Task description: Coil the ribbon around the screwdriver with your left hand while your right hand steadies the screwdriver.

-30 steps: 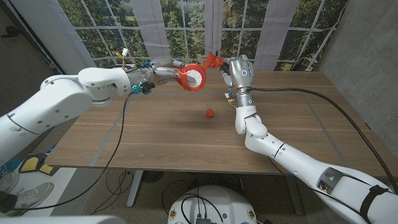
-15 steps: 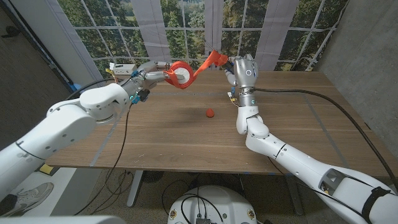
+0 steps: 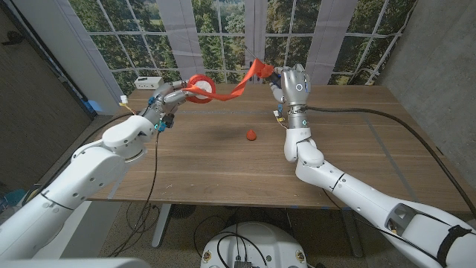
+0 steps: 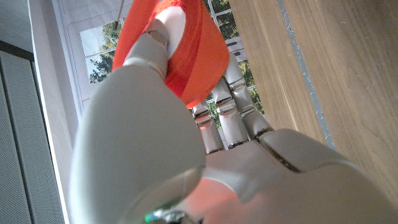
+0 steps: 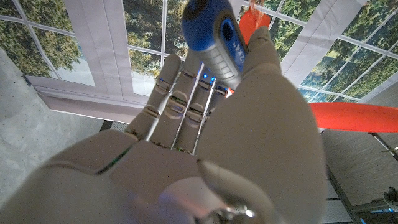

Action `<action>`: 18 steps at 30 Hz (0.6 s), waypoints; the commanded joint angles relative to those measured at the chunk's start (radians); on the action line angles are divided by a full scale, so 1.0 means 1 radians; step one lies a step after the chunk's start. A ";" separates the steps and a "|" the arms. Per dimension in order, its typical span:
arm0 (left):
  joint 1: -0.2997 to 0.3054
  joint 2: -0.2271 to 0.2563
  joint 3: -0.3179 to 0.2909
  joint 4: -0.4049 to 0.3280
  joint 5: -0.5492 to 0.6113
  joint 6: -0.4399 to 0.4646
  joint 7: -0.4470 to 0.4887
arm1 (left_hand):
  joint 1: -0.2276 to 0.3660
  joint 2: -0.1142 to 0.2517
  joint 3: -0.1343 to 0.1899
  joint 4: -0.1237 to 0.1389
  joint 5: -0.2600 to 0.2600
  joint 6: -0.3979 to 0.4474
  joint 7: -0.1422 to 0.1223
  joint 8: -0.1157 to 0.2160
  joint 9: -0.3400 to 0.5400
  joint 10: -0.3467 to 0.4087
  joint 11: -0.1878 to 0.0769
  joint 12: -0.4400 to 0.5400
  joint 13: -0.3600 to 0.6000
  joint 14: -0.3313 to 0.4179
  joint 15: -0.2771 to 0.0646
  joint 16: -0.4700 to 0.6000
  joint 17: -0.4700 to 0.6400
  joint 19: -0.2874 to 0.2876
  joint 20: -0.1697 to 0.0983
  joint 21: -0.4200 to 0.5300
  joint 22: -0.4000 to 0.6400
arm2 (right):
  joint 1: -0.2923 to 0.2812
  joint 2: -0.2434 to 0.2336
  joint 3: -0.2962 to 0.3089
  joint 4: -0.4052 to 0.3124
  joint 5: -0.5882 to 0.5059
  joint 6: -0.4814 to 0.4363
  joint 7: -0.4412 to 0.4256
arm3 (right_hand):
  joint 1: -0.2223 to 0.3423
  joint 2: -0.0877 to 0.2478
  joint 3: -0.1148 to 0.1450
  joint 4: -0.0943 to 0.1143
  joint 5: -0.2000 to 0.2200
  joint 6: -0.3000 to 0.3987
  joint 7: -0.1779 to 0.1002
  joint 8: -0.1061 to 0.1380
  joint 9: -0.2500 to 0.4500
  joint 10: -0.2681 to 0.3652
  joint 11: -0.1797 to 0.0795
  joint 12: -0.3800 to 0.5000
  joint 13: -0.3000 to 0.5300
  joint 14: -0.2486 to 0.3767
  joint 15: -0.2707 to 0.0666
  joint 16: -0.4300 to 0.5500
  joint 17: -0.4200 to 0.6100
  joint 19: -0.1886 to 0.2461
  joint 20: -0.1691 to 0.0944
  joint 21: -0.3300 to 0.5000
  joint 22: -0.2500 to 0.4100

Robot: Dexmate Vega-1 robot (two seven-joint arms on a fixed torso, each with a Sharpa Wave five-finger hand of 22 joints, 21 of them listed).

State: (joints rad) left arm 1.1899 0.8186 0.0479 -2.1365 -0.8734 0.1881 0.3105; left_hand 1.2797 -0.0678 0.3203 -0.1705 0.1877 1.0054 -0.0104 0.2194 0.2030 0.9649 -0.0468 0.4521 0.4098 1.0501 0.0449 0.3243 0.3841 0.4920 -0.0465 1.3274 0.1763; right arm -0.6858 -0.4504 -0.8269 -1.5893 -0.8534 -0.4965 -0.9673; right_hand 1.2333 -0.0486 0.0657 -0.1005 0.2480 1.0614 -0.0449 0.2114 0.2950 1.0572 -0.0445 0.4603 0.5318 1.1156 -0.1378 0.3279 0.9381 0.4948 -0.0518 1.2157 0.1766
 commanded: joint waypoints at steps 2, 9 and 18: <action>-0.099 -0.039 0.045 0.099 -0.061 0.053 0.006 | 0.124 0.135 0.016 0.007 0.006 0.081 0.068 0.002 0.068 0.029 -0.018 -0.004 0.269 0.276 -0.280 0.004 0.384 0.000 -0.026 0.004 0.001 | -0.027 -0.022 0.008 -0.063 -0.021 0.105 -0.083 | 0.184 0.185 0.000 0.002 0.004 0.053 -0.050 0.009 0.004 0.008 0.000 0.003 0.024 0.085 -0.086 -0.004 0.002 0.001 -0.142 0.004 0.002; -0.138 -0.036 0.054 0.116 -0.072 0.105 0.074 | 0.124 0.134 0.015 0.007 0.006 0.082 0.069 0.002 0.068 0.030 -0.018 -0.006 0.269 0.275 -0.281 0.002 0.385 0.000 -0.026 0.005 0.001 | -0.048 -0.035 0.023 -0.086 -0.025 0.137 -0.082 | 0.185 0.186 0.000 0.003 0.004 0.055 -0.050 0.010 0.004 0.011 0.002 0.002 0.025 0.086 -0.086 -0.005 0.003 0.001 -0.142 0.004 0.002; -0.233 -0.019 0.088 0.129 -0.067 0.158 0.076 | 0.125 0.133 0.015 0.007 0.006 0.085 0.070 0.002 0.068 0.031 -0.017 -0.007 0.271 0.275 -0.281 -0.001 0.385 0.000 -0.026 0.005 0.001 | -0.042 -0.036 -0.002 -0.055 -0.053 0.211 -0.101 | 0.185 0.185 -0.001 0.003 0.004 0.053 -0.050 0.008 0.003 0.006 0.000 -0.001 0.027 0.086 -0.085 -0.006 0.004 0.000 -0.142 0.005 0.002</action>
State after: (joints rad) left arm 1.0620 0.7824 0.0995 -2.0293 -0.9402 0.2766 0.3567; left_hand 1.2797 -0.0678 0.3201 -0.1704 0.1853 1.0054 -0.0104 0.2184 0.2031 0.9670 -0.0447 0.4481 0.4157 1.0541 0.0442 0.3165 0.3857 0.4891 -0.0461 1.3273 0.1764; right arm -0.7233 -0.4754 -0.8111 -1.6515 -0.8767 -0.3703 -1.0483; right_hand 1.2334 -0.0487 0.0644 -0.0993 0.2478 1.0612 -0.0450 0.2154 0.2951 1.0573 -0.0441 0.4548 0.5455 1.1220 -0.1376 0.3250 0.9381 0.4948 -0.0518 1.2157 0.1768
